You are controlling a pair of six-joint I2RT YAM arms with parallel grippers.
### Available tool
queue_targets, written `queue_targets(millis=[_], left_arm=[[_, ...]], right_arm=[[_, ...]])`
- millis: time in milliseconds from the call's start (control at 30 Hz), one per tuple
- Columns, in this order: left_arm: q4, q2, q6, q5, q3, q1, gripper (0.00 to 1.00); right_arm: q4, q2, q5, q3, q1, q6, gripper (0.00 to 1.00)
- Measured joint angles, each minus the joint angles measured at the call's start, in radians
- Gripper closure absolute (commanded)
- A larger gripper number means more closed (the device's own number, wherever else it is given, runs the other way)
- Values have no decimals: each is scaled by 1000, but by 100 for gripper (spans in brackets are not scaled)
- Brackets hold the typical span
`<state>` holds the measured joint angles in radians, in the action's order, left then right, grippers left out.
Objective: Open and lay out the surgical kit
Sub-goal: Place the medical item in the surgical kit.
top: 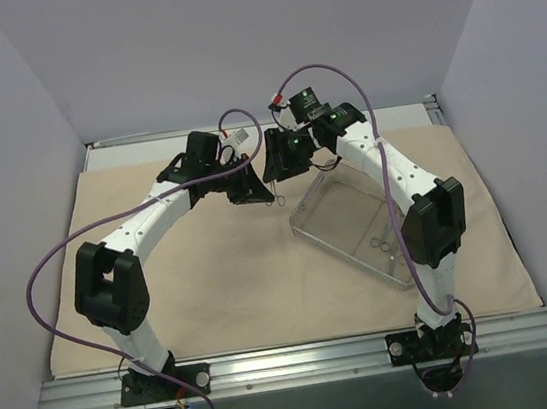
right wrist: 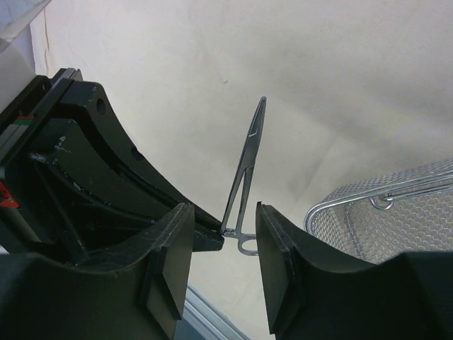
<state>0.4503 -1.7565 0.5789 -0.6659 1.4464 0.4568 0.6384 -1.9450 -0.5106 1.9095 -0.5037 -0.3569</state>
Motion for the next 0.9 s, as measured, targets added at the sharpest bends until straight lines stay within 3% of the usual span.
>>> queue_targets(millis=[500, 733, 833, 867, 900], left_arm=[[-38, 0, 21, -21, 0, -12, 98], [-51, 0, 28, -23, 0, -14, 98], [-53, 0, 33, -23, 0, -15, 98], [-52, 0, 34, -23, 0, -16, 98], [-51, 0, 36, -24, 0, -17, 98]], right_arm=[[0, -55, -35, 0, -1, 11, 75], [1, -61, -39, 13, -2, 18, 77], [9, -64, -34, 24, -2, 18, 64], [11, -64, -26, 27, -2, 19, 54], [14, -65, -17, 33, -2, 18, 49]])
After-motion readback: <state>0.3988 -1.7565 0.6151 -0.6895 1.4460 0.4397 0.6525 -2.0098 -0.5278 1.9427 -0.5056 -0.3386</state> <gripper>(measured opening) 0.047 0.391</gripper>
